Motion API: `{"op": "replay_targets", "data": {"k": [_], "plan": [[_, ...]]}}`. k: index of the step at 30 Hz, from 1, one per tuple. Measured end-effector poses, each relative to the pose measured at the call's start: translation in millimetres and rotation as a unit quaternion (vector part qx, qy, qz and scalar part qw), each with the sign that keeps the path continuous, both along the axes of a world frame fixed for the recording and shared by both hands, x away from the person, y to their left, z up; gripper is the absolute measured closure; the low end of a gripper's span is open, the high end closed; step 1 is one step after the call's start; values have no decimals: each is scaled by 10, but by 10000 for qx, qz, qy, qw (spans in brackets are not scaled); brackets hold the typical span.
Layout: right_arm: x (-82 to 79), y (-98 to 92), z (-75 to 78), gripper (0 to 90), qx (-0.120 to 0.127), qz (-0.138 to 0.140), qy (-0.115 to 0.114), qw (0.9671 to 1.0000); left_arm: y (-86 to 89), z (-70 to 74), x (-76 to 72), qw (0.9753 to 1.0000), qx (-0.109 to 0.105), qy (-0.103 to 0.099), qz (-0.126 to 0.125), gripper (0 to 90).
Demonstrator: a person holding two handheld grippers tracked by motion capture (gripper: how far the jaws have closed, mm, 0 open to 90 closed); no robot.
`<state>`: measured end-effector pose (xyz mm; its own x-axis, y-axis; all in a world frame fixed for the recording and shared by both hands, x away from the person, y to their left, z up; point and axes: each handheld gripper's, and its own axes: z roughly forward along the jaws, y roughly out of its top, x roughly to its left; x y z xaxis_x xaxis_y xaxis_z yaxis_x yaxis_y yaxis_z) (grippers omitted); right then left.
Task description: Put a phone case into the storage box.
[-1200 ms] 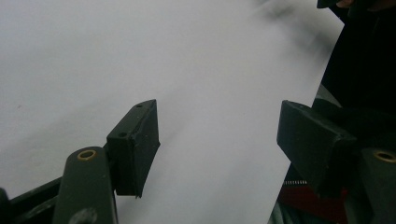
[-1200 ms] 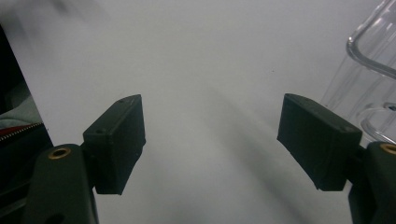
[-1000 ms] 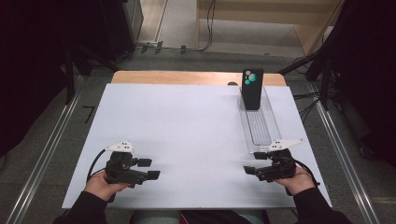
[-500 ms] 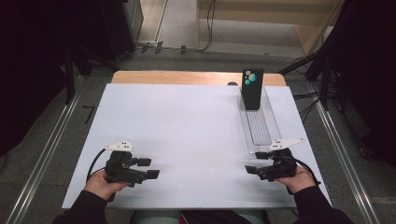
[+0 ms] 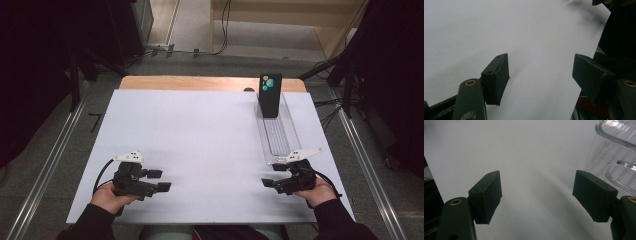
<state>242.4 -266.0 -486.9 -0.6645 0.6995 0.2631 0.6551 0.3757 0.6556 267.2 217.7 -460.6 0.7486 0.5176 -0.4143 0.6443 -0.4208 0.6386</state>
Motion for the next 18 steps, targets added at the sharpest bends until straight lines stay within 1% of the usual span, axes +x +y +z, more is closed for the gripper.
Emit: {"op": "replay_targets", "data": {"k": [13,18], "plan": [[-1,-11,4,214,0,-36,8,10000,-1,-2,1,10000,5,4,-7,295],[-3,-11,4,213,9,7,-19,10000,-5,-2,0,10000,7,3,-17,295]]}}
